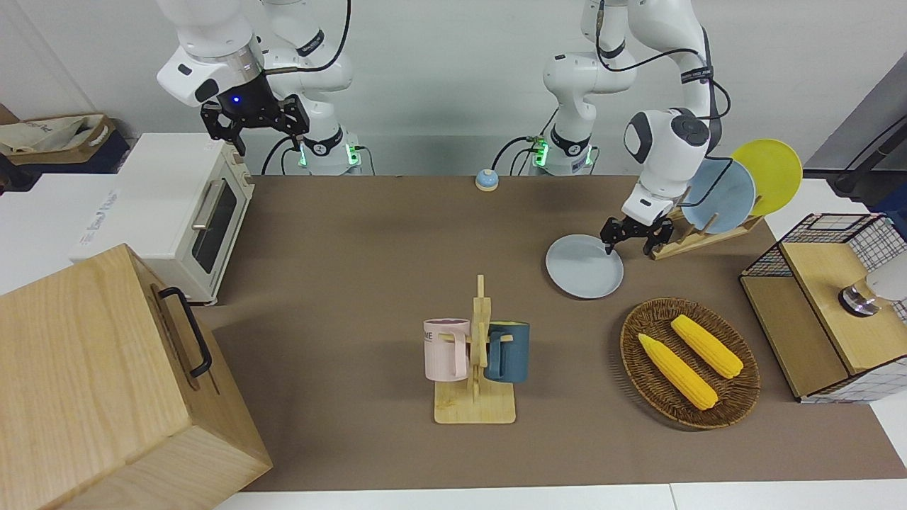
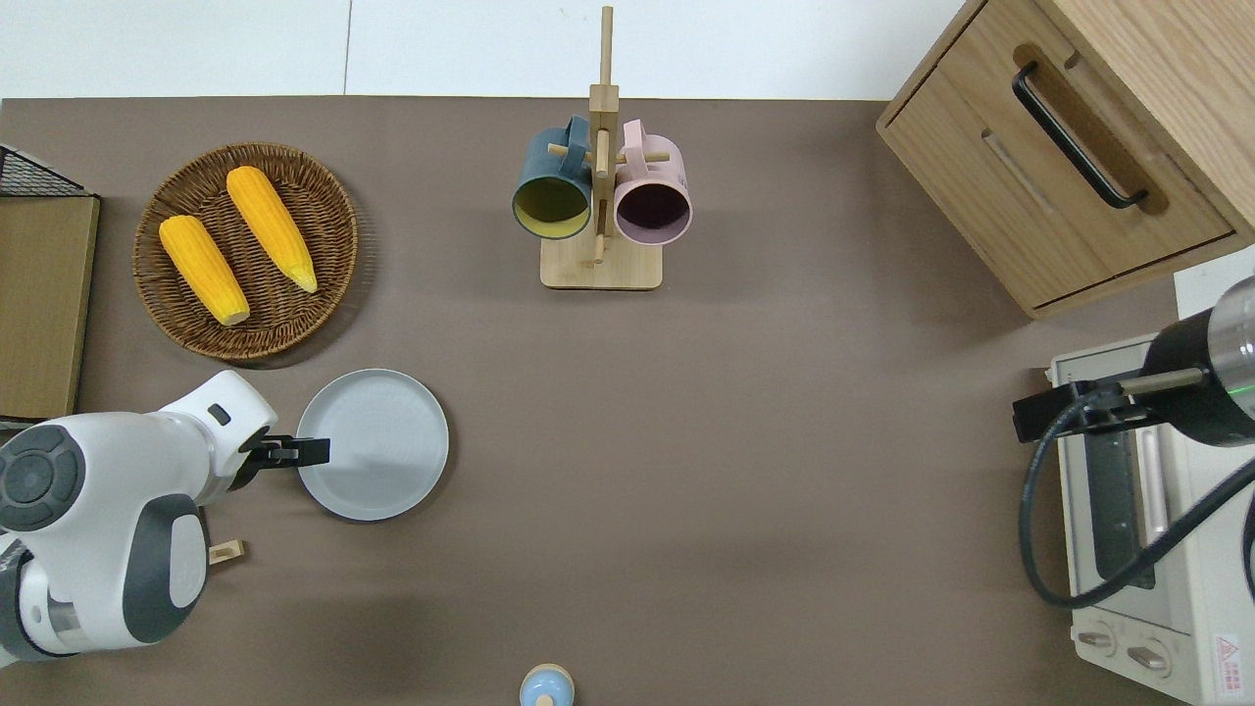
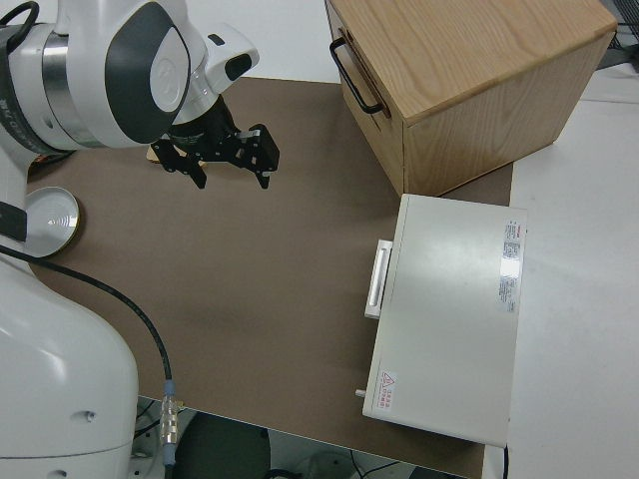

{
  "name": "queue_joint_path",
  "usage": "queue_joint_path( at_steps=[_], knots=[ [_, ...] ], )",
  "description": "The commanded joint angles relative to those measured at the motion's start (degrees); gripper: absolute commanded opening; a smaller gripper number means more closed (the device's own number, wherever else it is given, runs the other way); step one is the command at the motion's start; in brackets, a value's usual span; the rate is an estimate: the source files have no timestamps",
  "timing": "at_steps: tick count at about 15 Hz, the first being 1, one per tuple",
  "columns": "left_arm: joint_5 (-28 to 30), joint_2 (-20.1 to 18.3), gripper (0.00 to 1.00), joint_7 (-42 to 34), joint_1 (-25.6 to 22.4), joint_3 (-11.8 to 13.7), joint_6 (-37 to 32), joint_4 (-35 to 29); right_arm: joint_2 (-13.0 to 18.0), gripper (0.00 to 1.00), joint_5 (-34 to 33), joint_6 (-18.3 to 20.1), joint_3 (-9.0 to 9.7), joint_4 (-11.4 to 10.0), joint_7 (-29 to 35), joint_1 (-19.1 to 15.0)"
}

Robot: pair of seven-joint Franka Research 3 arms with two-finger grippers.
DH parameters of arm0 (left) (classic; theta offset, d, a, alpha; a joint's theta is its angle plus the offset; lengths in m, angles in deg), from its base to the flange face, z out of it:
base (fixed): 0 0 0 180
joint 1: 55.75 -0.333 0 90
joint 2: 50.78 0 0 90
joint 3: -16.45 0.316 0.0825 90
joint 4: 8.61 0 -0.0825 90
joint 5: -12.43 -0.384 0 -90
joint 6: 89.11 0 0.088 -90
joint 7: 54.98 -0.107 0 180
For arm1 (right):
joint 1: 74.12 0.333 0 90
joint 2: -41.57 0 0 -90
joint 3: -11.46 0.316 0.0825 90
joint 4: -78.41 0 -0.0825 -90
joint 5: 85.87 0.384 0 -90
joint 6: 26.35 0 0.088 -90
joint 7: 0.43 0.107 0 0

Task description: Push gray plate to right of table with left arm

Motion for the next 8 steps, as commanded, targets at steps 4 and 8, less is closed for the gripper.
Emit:
queue_joint_path(
  at_steps=[4, 8],
  knots=[
    [1.08, 2.52, 0.99, -1.32, -0.55, -0.08, 4.60, -1.44, 0.14, 0.983, 0.25, 0.89, 0.92, 0.53, 0.66, -1.15],
    [1.08, 3.32, 0.99, -1.32, -0.73, -0.08, 5.48, -1.62, 0.14, 0.983, 0.25, 0.89, 0.92, 0.53, 0.75, -1.15]
  ],
)
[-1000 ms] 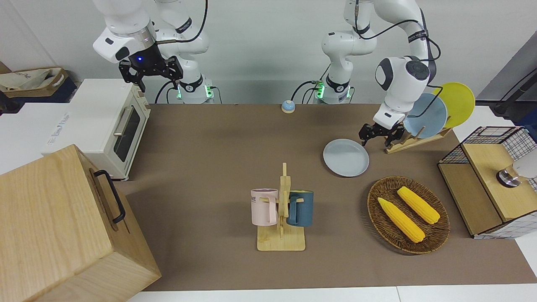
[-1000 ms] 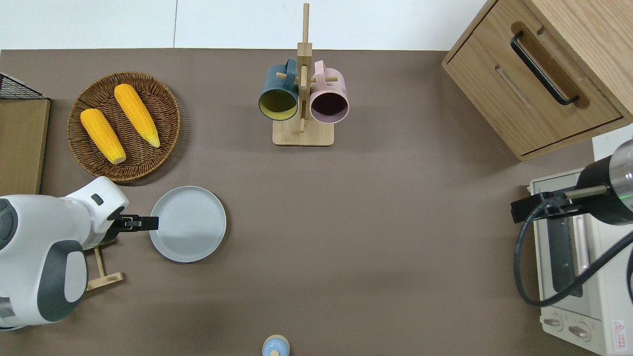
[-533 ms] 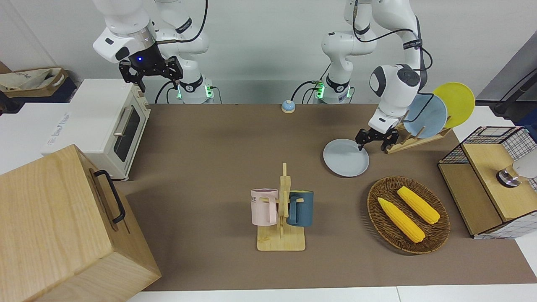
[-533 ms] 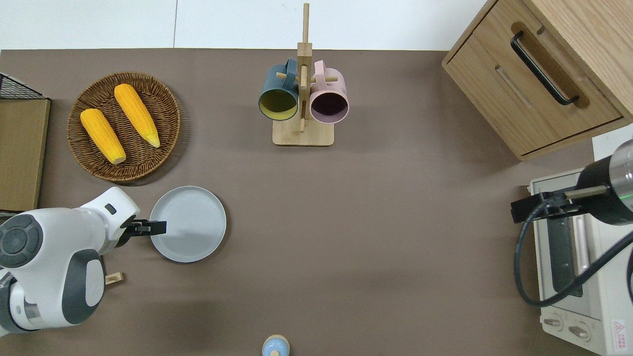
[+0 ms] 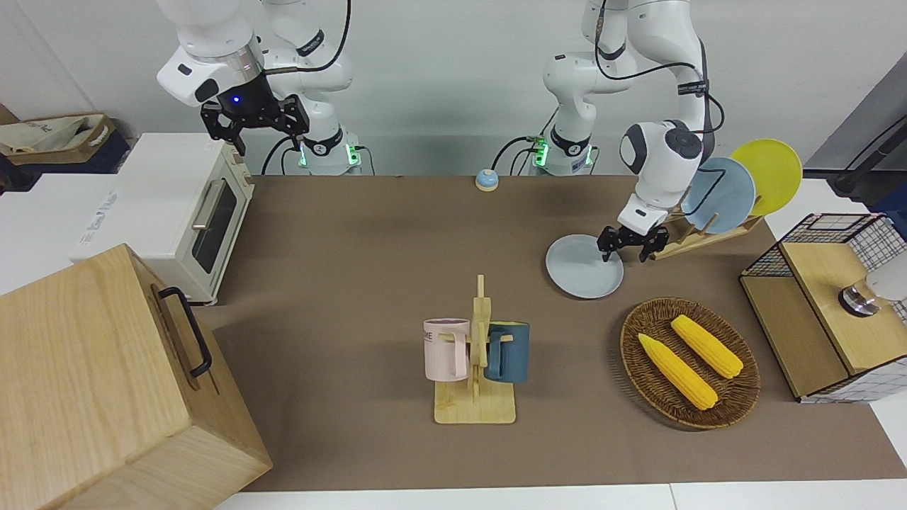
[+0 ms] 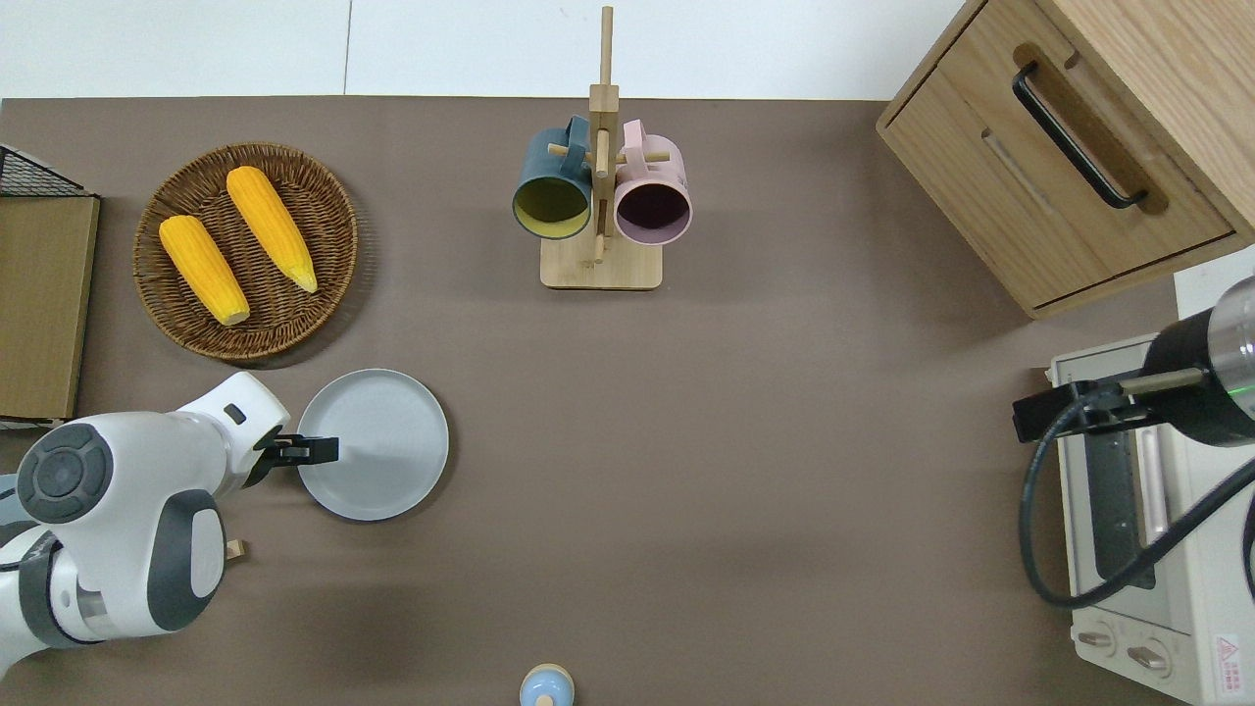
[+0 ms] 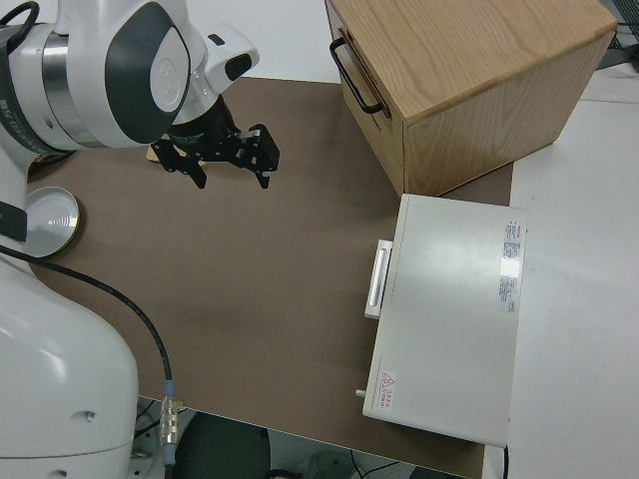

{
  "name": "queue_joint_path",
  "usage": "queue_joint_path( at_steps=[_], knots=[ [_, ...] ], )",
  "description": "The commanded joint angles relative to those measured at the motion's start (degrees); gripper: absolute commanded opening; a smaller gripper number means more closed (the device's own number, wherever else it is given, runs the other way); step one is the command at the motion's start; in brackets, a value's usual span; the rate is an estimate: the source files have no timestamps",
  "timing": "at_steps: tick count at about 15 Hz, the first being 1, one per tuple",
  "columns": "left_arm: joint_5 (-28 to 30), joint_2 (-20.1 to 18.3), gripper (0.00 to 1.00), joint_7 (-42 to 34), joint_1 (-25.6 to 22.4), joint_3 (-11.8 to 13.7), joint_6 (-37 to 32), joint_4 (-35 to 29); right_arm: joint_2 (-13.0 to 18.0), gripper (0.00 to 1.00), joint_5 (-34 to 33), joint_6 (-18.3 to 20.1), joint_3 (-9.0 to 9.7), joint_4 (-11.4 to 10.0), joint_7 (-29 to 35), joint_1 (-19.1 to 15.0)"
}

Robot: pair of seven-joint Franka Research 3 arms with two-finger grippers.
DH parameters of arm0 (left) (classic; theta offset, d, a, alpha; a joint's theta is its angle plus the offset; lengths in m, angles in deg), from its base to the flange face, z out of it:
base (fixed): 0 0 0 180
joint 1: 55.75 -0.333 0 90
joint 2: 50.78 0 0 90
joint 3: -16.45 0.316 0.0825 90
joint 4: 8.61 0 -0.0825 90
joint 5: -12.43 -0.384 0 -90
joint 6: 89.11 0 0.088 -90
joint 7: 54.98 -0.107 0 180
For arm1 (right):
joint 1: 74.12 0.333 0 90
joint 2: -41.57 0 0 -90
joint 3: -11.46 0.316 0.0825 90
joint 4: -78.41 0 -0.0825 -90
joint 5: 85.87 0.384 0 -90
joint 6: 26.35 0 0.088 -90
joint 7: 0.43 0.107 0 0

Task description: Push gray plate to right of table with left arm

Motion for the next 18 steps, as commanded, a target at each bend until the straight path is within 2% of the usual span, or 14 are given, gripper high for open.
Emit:
queue_joint_path(
  at_steps=[1, 6, 8, 10, 12, 17, 18],
  knots=[
    [1.20, 0.16, 0.98, -1.31, -0.70, -0.11, 1.92, -1.14, 0.14, 0.983, 0.25, 0.89, 0.92, 0.53, 0.75, -1.07],
    [1.29, 0.60, 0.90, -0.61, -0.52, -0.11, 2.45, -1.05, 0.14, 0.983, 0.25, 0.89, 0.92, 0.53, 0.75, -1.15],
    [1.29, 0.87, 0.74, -0.34, -0.26, -0.11, 2.45, -1.14, 0.14, 0.983, 0.25, 0.89, 0.92, 0.53, 0.75, -1.07],
    [1.29, 0.95, 0.55, -0.25, -0.26, -0.11, 2.54, -1.05, 0.14, 0.983, 0.25, 0.89, 0.92, 0.53, 0.75, -1.15],
    [1.29, 1.04, 0.43, 0.27, -0.26, -0.11, 2.80, -1.14, 0.14, 0.983, 0.25, 0.89, 0.92, 0.53, 0.66, -1.15],
    [1.29, 1.04, 0.01, 0.63, -0.08, -0.11, 2.89, -1.05, 0.14, 0.983, 0.25, 0.89, 0.92, 0.53, 0.75, -1.15],
    [1.29, 1.04, 0.00, 0.63, -0.08, -0.20, 2.89, -1.14, 0.14, 0.983, 0.25, 0.89, 0.92, 0.53, 0.66, -1.15]
  ],
)
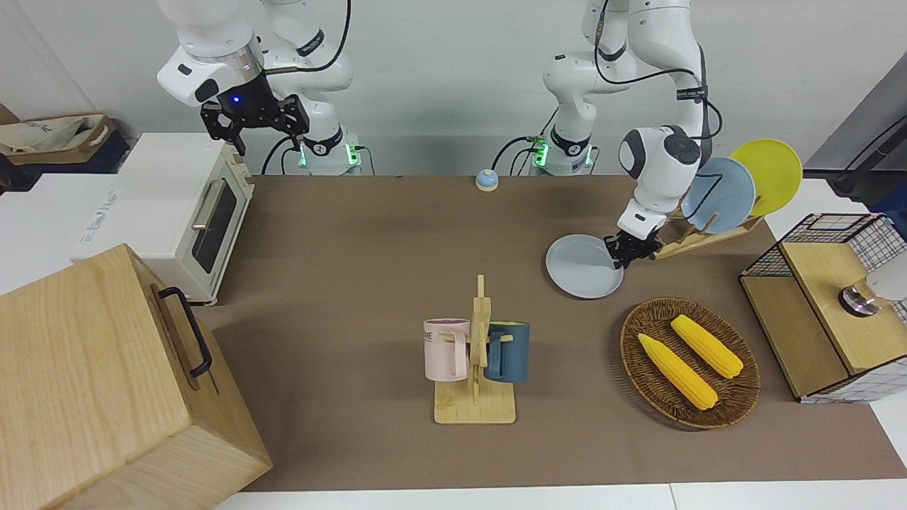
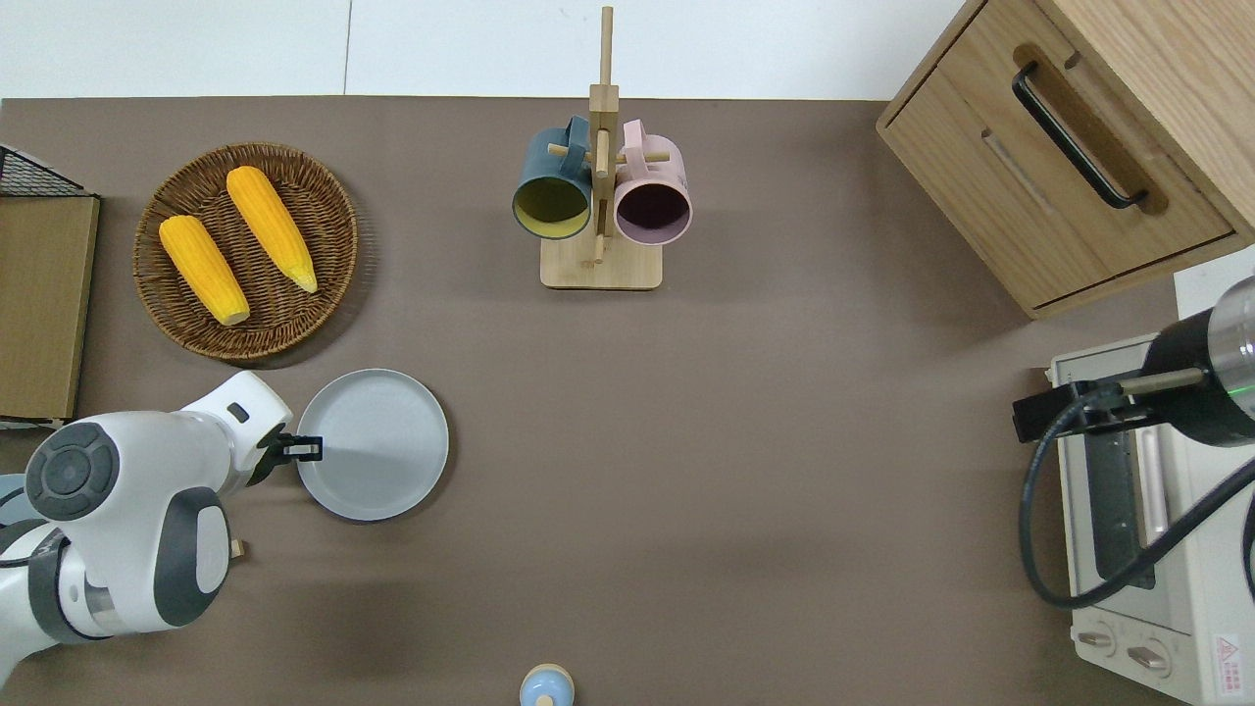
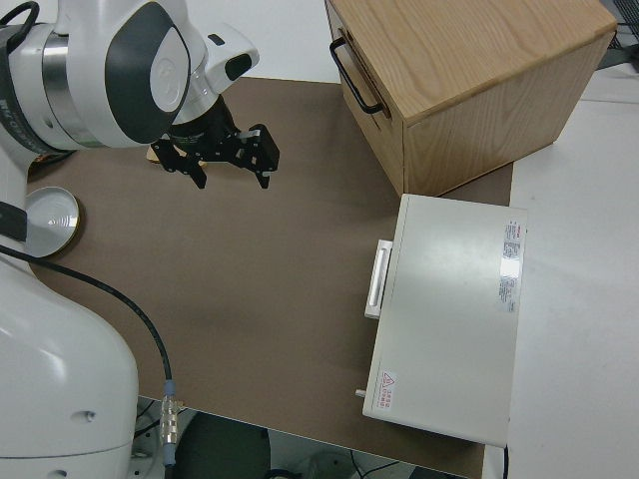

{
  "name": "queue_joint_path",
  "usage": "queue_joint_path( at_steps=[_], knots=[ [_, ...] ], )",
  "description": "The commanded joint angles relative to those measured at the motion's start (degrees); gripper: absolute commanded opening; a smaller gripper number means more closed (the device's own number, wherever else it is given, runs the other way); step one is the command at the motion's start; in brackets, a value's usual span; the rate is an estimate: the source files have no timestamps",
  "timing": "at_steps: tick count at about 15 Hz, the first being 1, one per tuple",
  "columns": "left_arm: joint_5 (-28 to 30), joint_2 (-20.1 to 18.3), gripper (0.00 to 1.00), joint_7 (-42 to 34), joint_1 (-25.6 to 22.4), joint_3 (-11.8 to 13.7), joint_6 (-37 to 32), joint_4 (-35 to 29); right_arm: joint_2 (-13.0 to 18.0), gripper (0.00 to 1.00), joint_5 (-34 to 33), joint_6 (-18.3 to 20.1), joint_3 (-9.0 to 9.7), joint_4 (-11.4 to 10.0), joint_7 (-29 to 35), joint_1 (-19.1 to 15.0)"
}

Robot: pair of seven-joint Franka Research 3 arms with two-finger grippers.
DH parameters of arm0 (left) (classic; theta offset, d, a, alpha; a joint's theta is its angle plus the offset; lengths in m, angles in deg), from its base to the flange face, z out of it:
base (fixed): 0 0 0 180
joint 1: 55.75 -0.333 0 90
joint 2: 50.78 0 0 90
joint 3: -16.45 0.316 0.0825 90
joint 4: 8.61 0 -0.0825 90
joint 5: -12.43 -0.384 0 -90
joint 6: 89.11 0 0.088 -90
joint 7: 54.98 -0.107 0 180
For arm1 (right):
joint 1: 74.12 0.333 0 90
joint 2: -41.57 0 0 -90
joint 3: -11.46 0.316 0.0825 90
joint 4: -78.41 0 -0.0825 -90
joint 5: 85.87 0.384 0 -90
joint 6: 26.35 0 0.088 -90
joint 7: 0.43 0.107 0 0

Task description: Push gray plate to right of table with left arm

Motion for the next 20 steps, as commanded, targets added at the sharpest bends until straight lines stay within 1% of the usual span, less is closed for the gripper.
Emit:
queue_joint_path(
  at_steps=[1, 7, 11, 14, 17, 20],
  knots=[
    [0.84, -0.18, 0.00, 0.22, 0.12, -0.06, 1.64, -1.02, 0.14, 0.983, 0.25, 0.89, 0.92, 0.53, 0.66, -1.07],
    [0.84, -0.18, 0.00, 0.40, 0.20, -0.15, 1.55, -1.02, 0.14, 0.983, 0.25, 0.89, 0.92, 0.53, 0.75, -1.07],
    [0.84, -0.10, 0.00, 3.29, 0.47, -1.20, 1.29, -1.02, 0.14, 0.983, 0.25, 0.89, 0.92, 0.53, 0.66, -1.15],
    [0.84, -0.10, 0.00, 5.14, 1.70, -1.29, 0.94, -1.02, 0.14, 0.983, 0.25, 0.89, 0.92, 0.53, 0.75, -1.15],
    [0.84, -0.18, 0.00, 6.46, 3.10, -1.90, 0.76, -1.02, 0.14, 0.983, 0.25, 0.89, 0.92, 0.53, 0.66, -1.15],
    [0.84, -0.27, 0.00, 9.44, 6.08, -1.90, 0.67, -1.28, 0.14, 0.983, 0.25, 0.89, 0.92, 0.53, 0.66, -1.07]
  ],
)
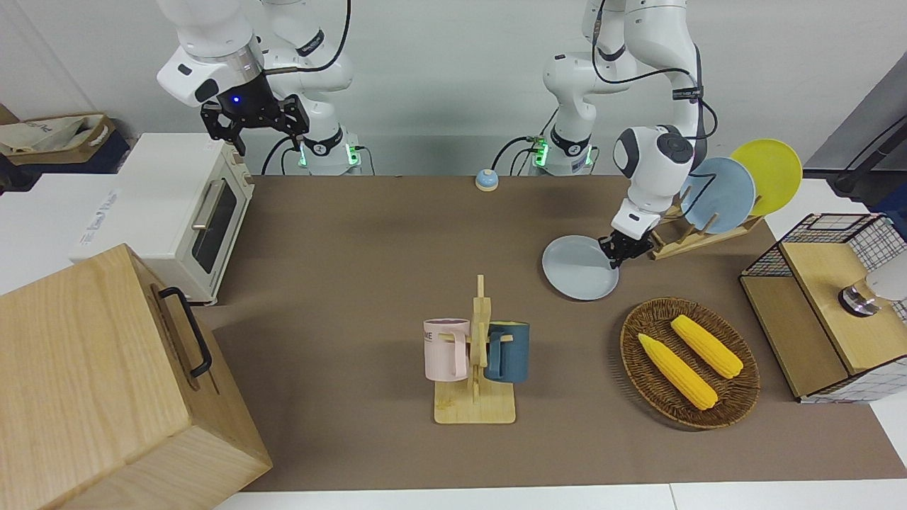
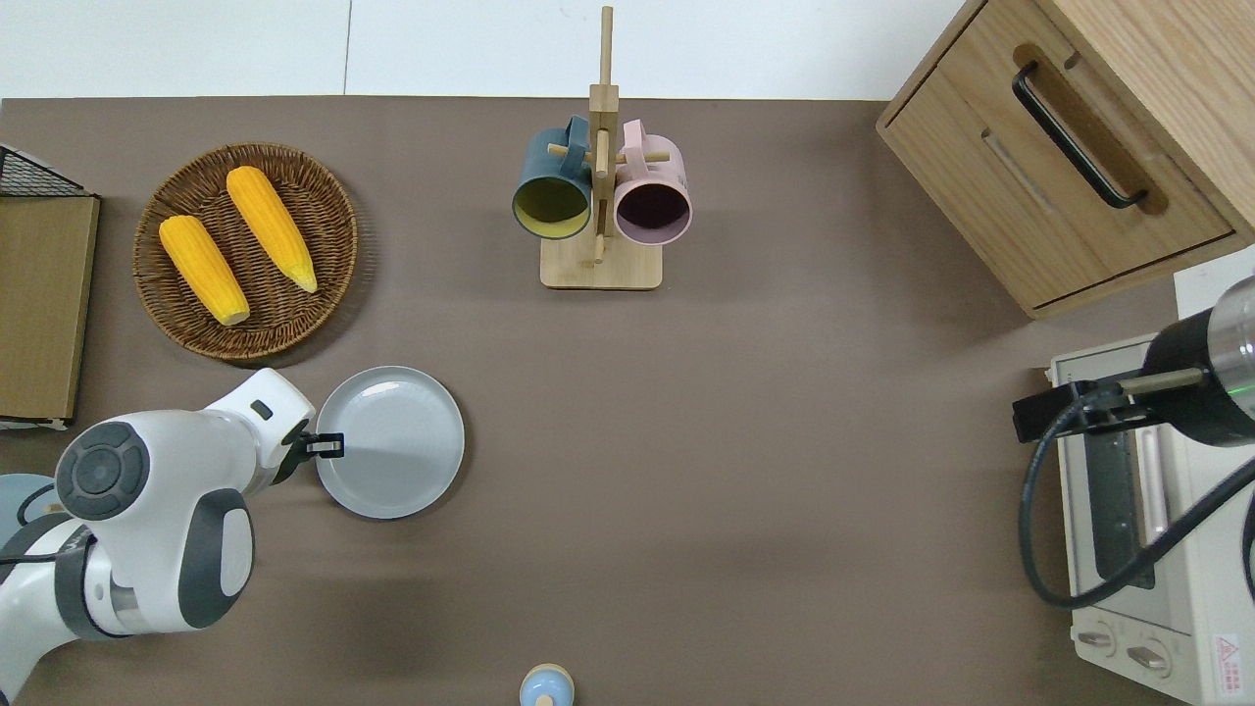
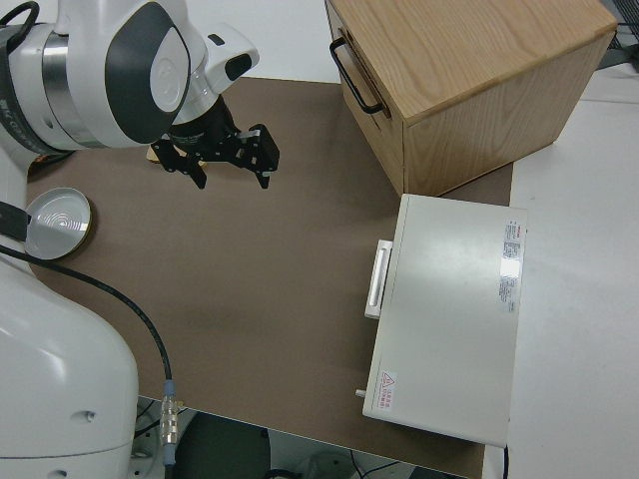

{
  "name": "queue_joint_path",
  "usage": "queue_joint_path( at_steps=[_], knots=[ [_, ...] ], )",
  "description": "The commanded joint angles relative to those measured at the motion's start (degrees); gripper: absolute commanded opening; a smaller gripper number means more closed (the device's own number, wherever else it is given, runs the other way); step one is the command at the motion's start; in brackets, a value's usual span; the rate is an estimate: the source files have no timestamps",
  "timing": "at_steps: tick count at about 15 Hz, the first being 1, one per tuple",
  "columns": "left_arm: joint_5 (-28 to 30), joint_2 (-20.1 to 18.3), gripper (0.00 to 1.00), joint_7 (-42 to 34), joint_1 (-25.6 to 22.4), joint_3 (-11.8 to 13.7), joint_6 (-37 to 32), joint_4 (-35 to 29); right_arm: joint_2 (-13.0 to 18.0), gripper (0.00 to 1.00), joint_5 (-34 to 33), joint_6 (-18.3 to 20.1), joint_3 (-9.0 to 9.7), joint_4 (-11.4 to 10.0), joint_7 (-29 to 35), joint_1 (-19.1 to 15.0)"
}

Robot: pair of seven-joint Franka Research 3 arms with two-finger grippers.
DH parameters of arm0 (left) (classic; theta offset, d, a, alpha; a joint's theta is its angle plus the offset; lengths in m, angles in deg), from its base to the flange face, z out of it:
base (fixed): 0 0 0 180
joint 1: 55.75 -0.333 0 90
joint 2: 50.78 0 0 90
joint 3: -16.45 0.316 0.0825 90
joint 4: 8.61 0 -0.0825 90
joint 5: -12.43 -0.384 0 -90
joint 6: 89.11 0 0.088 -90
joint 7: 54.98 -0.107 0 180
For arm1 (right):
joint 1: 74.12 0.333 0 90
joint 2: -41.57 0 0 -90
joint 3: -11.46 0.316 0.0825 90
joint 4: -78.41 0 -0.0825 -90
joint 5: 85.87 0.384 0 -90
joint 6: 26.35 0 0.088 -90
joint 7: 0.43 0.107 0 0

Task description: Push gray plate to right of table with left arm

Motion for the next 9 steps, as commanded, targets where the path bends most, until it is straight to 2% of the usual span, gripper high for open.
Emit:
queue_joint_path(
  at_steps=[1, 9],
  knots=[
    [0.49, -0.02, 0.00, 4.53, 4.20, 0.15, 0.65, -1.27, 0.14, 0.983, 0.25, 0.89, 0.92, 0.53, 0.66, -1.07],
    [3.65, -0.28, 0.00, 11.38, 12.37, 0.15, 0.74, -1.88, 0.14, 0.983, 0.25, 0.89, 0.92, 0.53, 0.66, -1.15]
  ],
)
